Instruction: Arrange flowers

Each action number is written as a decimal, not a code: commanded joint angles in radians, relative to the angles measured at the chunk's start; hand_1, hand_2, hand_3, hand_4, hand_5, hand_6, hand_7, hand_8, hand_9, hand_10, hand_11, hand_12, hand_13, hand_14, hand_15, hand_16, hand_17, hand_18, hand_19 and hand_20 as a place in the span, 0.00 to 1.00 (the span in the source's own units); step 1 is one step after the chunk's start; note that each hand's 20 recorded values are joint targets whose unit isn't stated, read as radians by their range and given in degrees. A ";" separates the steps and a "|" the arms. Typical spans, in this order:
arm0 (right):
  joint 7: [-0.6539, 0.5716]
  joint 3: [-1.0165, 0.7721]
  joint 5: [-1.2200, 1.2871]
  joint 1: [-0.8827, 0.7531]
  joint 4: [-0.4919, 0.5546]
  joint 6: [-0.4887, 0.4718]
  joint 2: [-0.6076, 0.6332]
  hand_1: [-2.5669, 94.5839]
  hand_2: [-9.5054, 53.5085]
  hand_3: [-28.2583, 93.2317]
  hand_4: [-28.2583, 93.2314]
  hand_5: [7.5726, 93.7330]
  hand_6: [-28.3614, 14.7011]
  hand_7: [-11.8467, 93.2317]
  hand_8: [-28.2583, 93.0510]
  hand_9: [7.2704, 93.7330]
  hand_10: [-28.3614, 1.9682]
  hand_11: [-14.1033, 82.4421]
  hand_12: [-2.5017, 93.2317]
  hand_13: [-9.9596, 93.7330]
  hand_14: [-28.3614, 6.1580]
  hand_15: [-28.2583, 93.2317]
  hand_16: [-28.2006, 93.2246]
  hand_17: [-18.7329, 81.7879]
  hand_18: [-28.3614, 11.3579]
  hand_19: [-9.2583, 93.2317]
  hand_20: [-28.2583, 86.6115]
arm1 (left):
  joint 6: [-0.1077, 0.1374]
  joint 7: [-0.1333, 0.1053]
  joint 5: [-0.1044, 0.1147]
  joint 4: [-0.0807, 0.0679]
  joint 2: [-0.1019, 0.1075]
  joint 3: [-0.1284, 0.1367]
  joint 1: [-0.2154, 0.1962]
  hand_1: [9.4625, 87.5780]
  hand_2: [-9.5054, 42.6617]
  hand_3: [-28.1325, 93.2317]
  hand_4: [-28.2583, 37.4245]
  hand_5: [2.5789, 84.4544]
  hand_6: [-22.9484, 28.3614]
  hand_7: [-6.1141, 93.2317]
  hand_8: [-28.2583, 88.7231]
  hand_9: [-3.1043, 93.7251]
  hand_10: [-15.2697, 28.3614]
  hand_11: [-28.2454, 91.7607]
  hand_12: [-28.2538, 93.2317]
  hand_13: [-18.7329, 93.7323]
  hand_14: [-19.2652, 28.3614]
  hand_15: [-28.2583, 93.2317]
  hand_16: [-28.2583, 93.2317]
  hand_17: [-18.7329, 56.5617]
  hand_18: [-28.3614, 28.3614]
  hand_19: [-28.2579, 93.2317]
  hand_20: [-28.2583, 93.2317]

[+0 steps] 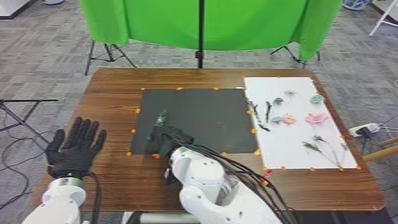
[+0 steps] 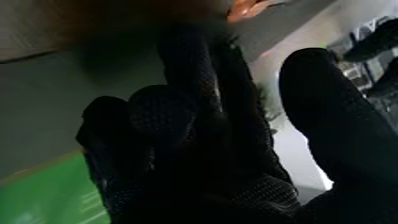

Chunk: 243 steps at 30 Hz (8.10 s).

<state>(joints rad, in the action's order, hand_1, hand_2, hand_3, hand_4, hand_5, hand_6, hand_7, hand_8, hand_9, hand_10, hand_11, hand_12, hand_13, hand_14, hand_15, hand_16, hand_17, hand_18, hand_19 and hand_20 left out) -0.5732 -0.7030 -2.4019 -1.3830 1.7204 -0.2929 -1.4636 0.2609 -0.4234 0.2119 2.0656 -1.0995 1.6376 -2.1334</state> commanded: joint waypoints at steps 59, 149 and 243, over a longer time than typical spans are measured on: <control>-0.326 -0.869 0.015 -0.313 0.386 0.210 0.358 0.36 0.00 0.84 0.01 0.64 0.40 0.17 0.15 0.61 0.14 0.31 0.21 0.66 0.28 0.77 0.42 0.57 0.00 1.00 0.69 | -0.001 -0.041 -0.018 0.032 -0.017 0.083 -0.100 0.23 0.45 0.92 0.00 0.58 0.65 0.17 0.16 0.45 0.71 0.41 0.32 0.42 0.73 0.54 0.17 0.14 0.74 0.55 0.35; -0.355 -0.842 -0.063 -0.539 0.356 0.385 0.363 0.64 0.00 0.84 0.00 0.87 0.58 0.42 0.32 0.91 0.47 0.34 0.50 0.81 0.50 0.77 0.53 0.64 0.08 1.00 0.68 | -0.007 -0.008 0.036 0.036 -0.040 0.084 -0.113 0.24 0.46 0.92 0.00 0.58 0.66 0.17 0.16 0.45 0.71 0.42 0.32 0.42 0.73 0.54 0.17 0.14 0.74 0.55 0.35; -0.168 -0.208 -0.042 -0.208 0.079 0.529 -0.077 0.51 0.00 0.91 0.02 0.74 0.49 0.29 0.14 0.81 0.36 0.45 0.37 0.80 0.43 0.83 0.47 0.69 0.08 1.00 0.72 | 0.054 0.066 0.054 -0.010 0.024 -0.057 0.025 0.24 0.44 0.92 0.00 0.59 0.66 0.18 0.16 0.46 0.72 0.43 0.32 0.43 0.74 0.56 0.16 0.15 0.74 0.56 0.36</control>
<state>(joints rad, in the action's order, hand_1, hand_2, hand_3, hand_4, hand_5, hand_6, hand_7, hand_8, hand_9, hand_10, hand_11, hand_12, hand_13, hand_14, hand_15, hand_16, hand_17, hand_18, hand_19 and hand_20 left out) -0.7949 -0.9233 -2.3963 -1.5859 1.7792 0.2322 -1.5669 0.3308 -0.3367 0.2543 2.0507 -1.0588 1.5751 -2.0747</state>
